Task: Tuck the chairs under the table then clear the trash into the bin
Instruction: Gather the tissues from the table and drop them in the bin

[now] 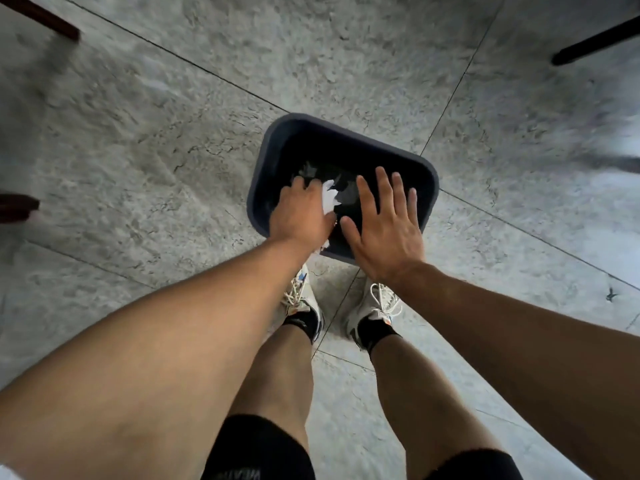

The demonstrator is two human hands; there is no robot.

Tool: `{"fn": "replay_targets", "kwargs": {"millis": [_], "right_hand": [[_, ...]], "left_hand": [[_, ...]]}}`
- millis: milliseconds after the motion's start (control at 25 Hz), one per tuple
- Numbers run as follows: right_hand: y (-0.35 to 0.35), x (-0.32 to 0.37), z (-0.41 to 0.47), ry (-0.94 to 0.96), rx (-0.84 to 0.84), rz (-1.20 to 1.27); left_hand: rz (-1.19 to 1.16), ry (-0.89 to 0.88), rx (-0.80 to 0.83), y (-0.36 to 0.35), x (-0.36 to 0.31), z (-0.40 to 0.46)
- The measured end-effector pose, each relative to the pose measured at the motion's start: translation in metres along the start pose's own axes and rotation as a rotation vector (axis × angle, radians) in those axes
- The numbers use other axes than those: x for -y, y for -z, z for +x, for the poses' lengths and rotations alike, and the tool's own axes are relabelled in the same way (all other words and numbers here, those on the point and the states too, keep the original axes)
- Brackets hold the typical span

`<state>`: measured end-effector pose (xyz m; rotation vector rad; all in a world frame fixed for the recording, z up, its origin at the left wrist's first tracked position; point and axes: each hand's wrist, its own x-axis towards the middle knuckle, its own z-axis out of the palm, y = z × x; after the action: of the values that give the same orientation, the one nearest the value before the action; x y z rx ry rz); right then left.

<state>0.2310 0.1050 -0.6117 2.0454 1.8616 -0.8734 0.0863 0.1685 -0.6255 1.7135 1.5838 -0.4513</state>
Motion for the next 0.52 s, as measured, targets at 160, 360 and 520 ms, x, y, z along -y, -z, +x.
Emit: {"fn": "replay_targets", "kwargs": {"millis": [160,360,520], "right_hand": [[-0.047,-0.012,0.03,0.024,-0.04,-0.05],[-0.071,-0.019,0.041,-0.018,0.015,-0.057],[-0.058,-0.019,0.028,-0.007,0.025,-0.054]], "left_hand": [[0.058,-0.027,0.028,-0.036,0.01,0.051],[0.154,0.042,0.121,-0.045,0.018,0.072],[0.234,-0.023,0.116,-0.03,0.019,0.052]]}}
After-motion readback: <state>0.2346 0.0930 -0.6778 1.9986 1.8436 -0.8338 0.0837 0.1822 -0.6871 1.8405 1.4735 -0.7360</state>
